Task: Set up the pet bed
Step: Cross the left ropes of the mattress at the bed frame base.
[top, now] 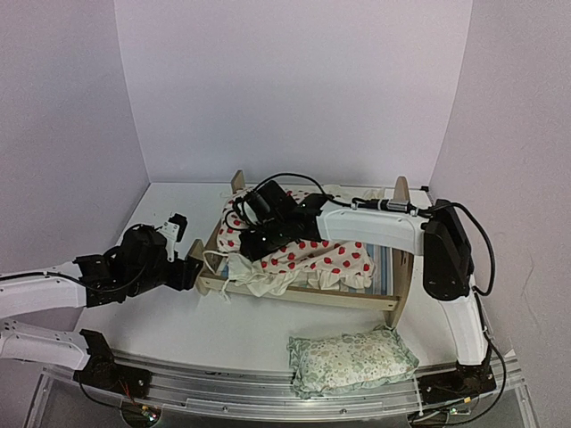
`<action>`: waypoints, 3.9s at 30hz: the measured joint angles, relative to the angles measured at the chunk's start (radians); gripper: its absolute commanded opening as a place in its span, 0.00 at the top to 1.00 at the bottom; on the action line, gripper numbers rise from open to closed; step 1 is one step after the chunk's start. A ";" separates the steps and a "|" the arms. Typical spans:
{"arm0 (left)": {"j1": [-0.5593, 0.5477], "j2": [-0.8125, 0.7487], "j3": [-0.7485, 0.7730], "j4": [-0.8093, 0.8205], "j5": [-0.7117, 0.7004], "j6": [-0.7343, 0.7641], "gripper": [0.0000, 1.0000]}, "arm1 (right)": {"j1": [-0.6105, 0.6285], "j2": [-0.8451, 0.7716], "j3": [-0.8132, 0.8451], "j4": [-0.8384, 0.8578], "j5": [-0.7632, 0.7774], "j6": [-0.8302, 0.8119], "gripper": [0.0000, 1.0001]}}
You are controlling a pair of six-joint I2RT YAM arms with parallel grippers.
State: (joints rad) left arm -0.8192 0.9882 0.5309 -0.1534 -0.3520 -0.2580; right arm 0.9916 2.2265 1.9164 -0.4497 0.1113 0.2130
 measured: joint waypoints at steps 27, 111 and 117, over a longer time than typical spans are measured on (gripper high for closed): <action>0.016 0.064 0.004 0.120 0.010 -0.005 1.00 | 0.012 -0.224 -0.130 -0.015 0.015 0.001 0.20; 0.108 0.439 0.213 0.394 -0.009 0.202 0.17 | 0.315 -0.169 -0.802 0.811 0.386 0.050 0.32; 0.109 0.277 0.157 0.320 -0.006 0.126 0.10 | 0.259 -0.112 -0.687 0.820 0.404 0.094 0.34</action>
State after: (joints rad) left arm -0.7103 1.2654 0.6880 0.1665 -0.3582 -0.1315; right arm 1.2507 2.1141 1.2294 0.3701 0.5156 0.3070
